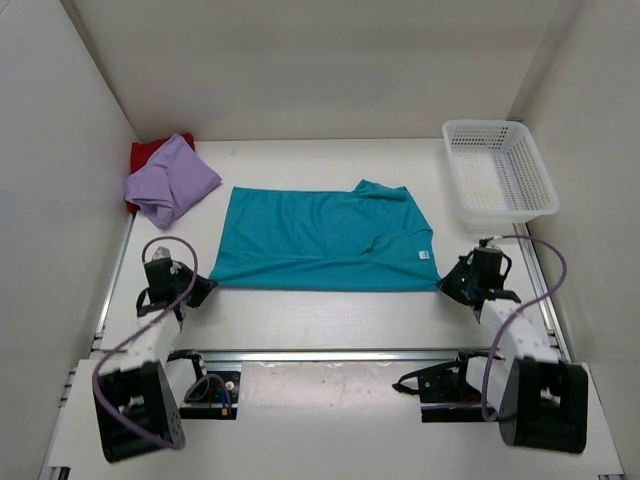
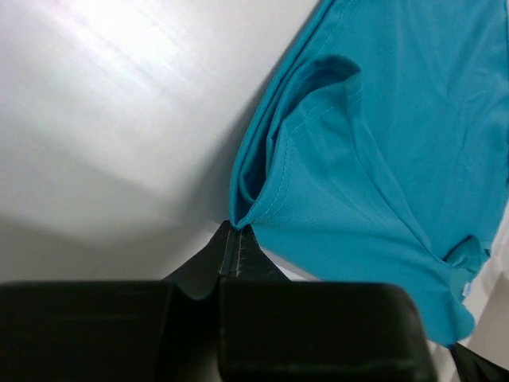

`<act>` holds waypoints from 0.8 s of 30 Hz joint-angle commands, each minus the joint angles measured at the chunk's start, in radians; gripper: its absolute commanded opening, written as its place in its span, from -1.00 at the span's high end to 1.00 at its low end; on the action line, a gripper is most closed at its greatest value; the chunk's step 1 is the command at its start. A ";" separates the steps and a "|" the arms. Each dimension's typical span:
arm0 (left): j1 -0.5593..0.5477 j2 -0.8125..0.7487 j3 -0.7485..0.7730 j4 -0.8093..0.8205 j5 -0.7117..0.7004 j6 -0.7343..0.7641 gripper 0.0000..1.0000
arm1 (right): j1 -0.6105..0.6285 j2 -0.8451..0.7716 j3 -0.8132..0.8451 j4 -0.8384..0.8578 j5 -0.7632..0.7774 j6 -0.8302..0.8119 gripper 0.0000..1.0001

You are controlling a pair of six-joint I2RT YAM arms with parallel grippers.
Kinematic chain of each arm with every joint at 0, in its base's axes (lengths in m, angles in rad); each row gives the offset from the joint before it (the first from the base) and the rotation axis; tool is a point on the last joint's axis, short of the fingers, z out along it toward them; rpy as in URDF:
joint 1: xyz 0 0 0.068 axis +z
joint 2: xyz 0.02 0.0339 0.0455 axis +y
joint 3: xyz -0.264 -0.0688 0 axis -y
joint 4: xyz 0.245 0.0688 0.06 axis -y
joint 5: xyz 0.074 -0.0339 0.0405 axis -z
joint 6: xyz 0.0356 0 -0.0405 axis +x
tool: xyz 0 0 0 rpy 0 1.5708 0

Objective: Fold and stack the t-shirts
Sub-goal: Fold the flattened tshirt in 1/3 of the way

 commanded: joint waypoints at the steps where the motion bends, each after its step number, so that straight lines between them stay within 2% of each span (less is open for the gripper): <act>1: 0.020 -0.164 -0.058 -0.228 -0.019 0.089 1.00 | -0.022 -0.186 -0.043 -0.095 -0.030 0.042 1.00; 2: 0.017 -0.187 -0.061 -0.256 -0.017 0.095 0.97 | -0.027 -0.211 -0.046 -0.118 -0.020 0.049 1.00; 4: -0.072 -0.277 -0.066 -0.305 -0.026 0.059 0.73 | 0.017 -0.331 -0.052 -0.173 0.038 0.063 0.99; 6: -0.078 -0.308 -0.073 -0.313 0.024 0.025 0.39 | 0.024 -0.370 -0.042 -0.201 0.065 0.071 0.62; 7: -0.062 -0.296 -0.067 -0.316 0.055 0.031 -0.11 | -0.010 -0.380 -0.025 -0.207 0.033 0.057 0.15; 8: -0.039 -0.289 -0.061 -0.316 0.069 0.040 -0.57 | -0.039 -0.379 -0.022 -0.207 0.017 0.040 -0.05; 10: -0.032 -0.289 -0.029 -0.328 0.061 0.049 -0.96 | -0.024 -0.380 0.026 -0.226 0.005 0.025 -0.16; 12: -0.055 -0.295 0.012 -0.316 0.026 0.058 -0.96 | 0.010 -0.390 0.066 -0.236 0.051 0.002 -0.24; 13: -0.060 -0.286 0.041 -0.304 0.027 0.060 -0.97 | 0.030 -0.393 0.092 -0.241 0.054 -0.020 -0.21; 15: -0.074 -0.272 0.077 -0.264 0.058 0.057 -0.97 | 0.064 -0.365 0.130 -0.217 0.007 -0.043 0.21; 16: -0.093 -0.253 0.077 -0.202 0.096 0.054 -0.83 | 0.103 -0.327 0.148 -0.194 -0.024 -0.040 0.40; 17: -0.121 -0.234 0.075 -0.140 0.107 0.040 -0.35 | 0.173 -0.270 0.156 -0.156 -0.044 -0.035 0.75; 18: -0.144 -0.226 0.071 -0.115 0.095 0.034 -0.12 | 0.209 -0.238 0.164 -0.132 -0.038 -0.032 1.00; 20: -0.283 -0.171 0.074 -0.043 0.032 0.006 0.37 | 0.359 -0.103 0.199 -0.042 0.005 -0.052 1.00; 21: -0.319 -0.157 0.080 -0.026 -0.024 0.009 0.49 | 0.390 -0.060 0.211 -0.034 0.011 -0.055 1.00; 22: -0.389 -0.123 0.095 -0.017 -0.090 0.017 0.53 | 0.436 0.021 0.249 -0.005 0.026 -0.079 0.98; 24: -0.469 -0.053 0.115 0.033 -0.146 0.014 0.52 | 0.473 0.144 0.290 0.058 0.007 -0.090 0.68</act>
